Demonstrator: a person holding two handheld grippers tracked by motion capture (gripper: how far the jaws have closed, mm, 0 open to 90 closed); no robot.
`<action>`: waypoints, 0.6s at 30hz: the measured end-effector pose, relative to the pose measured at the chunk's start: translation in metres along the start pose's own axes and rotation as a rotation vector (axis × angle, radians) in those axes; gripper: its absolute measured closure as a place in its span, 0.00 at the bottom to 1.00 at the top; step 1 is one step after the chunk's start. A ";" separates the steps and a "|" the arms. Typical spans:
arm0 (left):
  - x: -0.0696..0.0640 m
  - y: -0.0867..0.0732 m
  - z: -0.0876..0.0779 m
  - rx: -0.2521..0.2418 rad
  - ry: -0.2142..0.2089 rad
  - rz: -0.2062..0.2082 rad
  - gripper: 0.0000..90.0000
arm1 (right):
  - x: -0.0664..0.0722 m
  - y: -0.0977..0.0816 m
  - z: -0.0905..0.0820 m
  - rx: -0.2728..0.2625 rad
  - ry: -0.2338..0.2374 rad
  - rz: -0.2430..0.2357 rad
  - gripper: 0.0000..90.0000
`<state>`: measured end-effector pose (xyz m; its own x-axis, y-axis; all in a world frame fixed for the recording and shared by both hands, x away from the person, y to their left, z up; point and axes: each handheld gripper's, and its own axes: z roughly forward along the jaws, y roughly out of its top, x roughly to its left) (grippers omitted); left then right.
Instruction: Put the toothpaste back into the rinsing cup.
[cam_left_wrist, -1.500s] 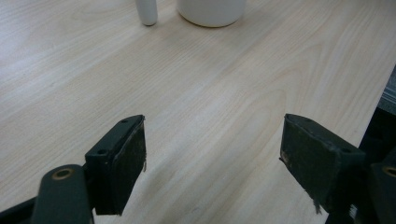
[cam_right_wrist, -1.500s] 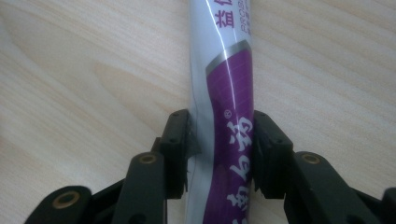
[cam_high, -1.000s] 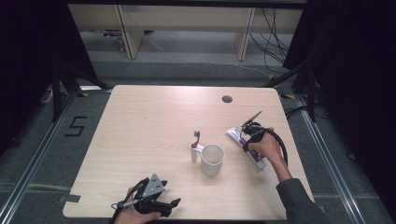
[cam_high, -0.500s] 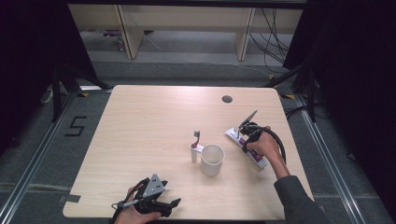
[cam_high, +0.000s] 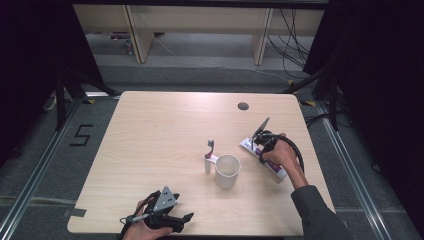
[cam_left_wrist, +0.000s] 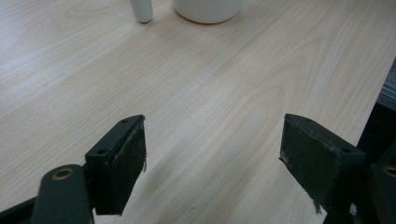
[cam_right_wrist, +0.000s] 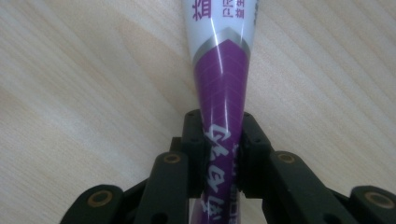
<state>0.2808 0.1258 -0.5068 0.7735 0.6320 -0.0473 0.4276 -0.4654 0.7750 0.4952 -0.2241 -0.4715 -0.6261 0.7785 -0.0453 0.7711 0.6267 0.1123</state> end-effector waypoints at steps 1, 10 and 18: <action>-0.001 0.000 0.001 -0.014 -0.007 -0.016 0.25 | 0.003 0.002 -0.001 0.022 0.002 0.023 0.85; 0.000 0.000 0.000 -0.004 0.002 -0.001 0.25 | 0.001 0.007 0.001 0.033 -0.032 -0.062 0.85; 0.000 0.000 0.000 -0.004 0.002 0.002 0.25 | 0.004 0.006 -0.001 0.054 -0.006 0.003 0.85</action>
<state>0.2809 0.1257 -0.5066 0.7735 0.6322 -0.0448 0.4244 -0.4642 0.7774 0.4974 -0.2176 -0.4697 -0.6229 0.7806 -0.0512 0.7784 0.6250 0.0590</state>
